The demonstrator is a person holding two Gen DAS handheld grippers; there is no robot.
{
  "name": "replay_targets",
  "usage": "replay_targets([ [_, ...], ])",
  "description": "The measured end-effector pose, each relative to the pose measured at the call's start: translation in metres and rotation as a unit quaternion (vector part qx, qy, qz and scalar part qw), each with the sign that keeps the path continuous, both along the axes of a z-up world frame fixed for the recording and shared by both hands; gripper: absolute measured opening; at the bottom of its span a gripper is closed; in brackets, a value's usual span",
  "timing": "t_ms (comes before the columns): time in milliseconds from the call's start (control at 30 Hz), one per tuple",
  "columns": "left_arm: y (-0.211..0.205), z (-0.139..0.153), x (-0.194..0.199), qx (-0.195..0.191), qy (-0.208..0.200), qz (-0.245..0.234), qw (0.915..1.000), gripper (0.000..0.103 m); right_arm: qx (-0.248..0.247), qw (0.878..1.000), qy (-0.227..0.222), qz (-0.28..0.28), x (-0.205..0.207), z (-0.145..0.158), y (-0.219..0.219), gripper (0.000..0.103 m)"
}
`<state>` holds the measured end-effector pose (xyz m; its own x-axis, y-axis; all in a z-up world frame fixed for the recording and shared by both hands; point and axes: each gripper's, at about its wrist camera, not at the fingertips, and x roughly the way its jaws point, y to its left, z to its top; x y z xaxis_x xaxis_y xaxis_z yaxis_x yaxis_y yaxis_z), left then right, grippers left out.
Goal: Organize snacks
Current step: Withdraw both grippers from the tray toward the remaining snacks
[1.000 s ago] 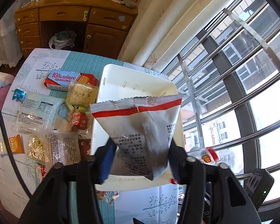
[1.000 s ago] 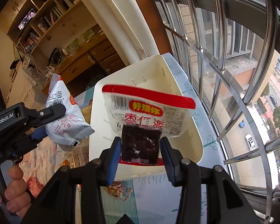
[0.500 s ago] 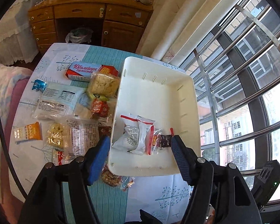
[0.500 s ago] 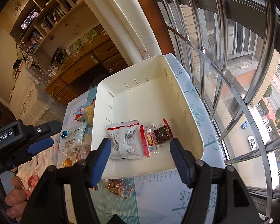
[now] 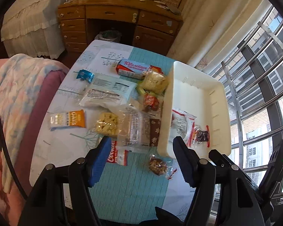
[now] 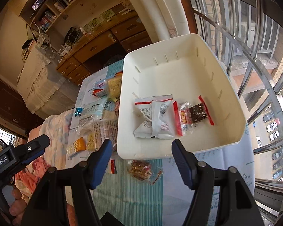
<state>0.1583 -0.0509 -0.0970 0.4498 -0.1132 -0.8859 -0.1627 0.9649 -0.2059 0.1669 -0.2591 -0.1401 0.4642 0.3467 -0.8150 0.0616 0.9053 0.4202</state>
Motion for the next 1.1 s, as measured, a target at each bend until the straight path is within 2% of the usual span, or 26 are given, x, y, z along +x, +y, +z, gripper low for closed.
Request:
replay_targets([
  [133,0.033,-0.005,-0.013,0.005,0.0,0.0,1.0,0.066,-0.004,1.0,0.013,0.005,-0.006,-0.002,0.024,0.066],
  [300,0.071,-0.015,-0.02,0.009,0.019,-0.019,0.9996,0.067,-0.003,0.999,0.041,-0.015,-0.013,-0.008,0.048,0.066],
  [433,0.095,-0.019,-0.019,0.021,0.029,-0.045,0.9984,0.067,0.007,0.996,0.076,-0.055,-0.018,-0.021,0.059,0.066],
  [533,0.111,-0.022,-0.016,0.026,0.04,-0.061,0.997,0.072,0.011,0.99,0.101,-0.095,-0.023,-0.03,0.062,0.066],
  [667,0.129,-0.029,-0.007,0.033,0.053,-0.083,0.9946,0.073,0.016,0.982,0.125,-0.14,-0.032,-0.041,0.068,0.066],
  [867,0.147,-0.043,0.016,0.052,0.068,-0.139,0.9866,0.073,0.018,0.969,0.138,-0.203,-0.046,-0.055,0.08,0.066],
  [1100,0.159,-0.071,0.04,0.079,0.086,-0.22,0.9685,0.074,0.0,0.959,0.129,-0.254,-0.058,-0.07,0.101,0.066],
])
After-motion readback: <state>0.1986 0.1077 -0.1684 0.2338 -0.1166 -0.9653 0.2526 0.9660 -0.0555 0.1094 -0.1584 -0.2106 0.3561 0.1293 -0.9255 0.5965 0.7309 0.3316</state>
